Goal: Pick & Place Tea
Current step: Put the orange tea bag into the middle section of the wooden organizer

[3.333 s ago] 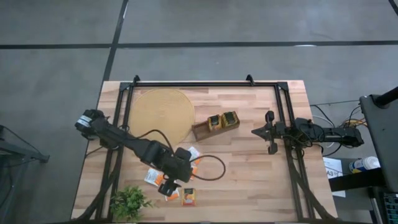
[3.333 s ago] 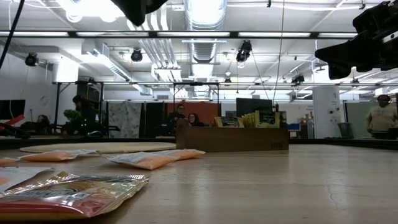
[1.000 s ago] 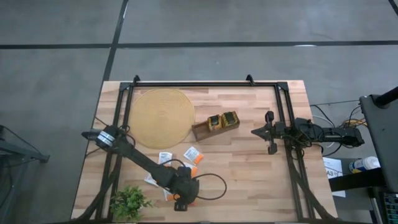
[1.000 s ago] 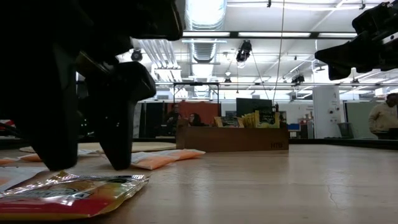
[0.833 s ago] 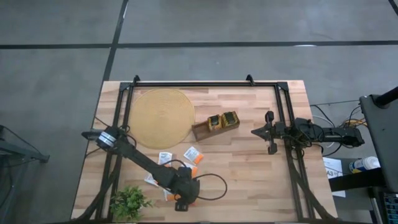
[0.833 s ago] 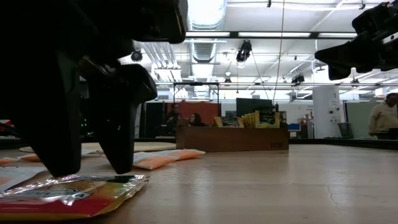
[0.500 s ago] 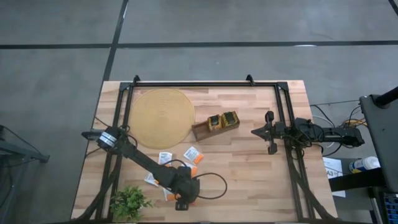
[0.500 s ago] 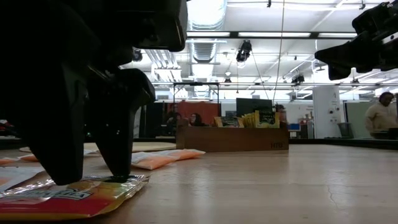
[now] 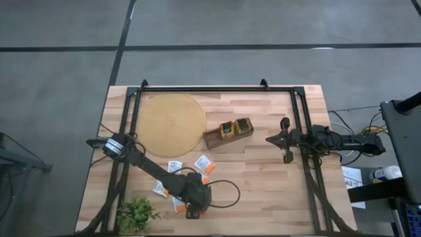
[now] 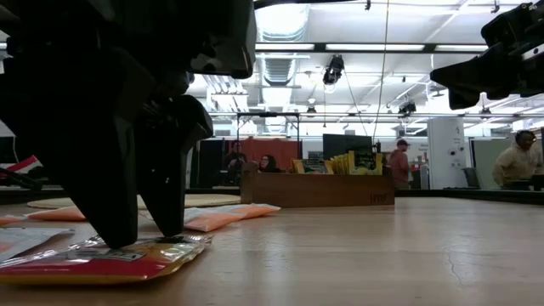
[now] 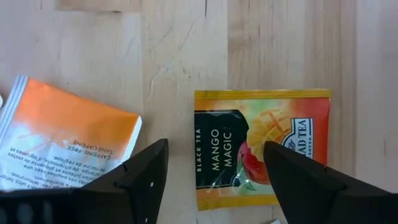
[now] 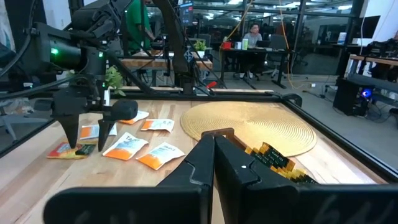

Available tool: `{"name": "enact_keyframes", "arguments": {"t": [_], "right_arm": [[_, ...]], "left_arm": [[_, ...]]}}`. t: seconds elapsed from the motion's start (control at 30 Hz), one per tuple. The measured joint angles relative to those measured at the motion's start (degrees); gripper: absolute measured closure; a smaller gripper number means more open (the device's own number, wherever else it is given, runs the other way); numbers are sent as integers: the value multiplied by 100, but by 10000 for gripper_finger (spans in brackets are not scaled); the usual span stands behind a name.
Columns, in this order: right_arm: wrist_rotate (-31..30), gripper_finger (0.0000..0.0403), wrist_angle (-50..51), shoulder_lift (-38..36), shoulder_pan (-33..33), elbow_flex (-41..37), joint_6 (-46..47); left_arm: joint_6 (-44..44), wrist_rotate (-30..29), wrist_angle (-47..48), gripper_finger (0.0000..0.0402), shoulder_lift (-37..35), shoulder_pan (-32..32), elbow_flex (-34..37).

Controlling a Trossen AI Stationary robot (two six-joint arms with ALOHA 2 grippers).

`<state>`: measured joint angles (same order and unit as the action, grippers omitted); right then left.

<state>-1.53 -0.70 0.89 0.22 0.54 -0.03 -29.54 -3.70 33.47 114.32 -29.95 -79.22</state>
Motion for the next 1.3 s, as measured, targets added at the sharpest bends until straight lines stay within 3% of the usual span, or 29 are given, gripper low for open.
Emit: {"name": "enact_keyframes", "arguments": {"t": [0.4, 0.87, 1.3], "right_arm": [[1, 394, -1, 0, 1, 0, 0], [1, 394, -1, 0, 1, 0, 0], [1, 394, 1, 2, 1, 0, 0]], "left_arm": [[58, 198, -140, 209, 0, 39, 79], [251, 267, -195, 389, 15, 51, 90], [294, 328, -63, 401, -75, 62, 98]]}}
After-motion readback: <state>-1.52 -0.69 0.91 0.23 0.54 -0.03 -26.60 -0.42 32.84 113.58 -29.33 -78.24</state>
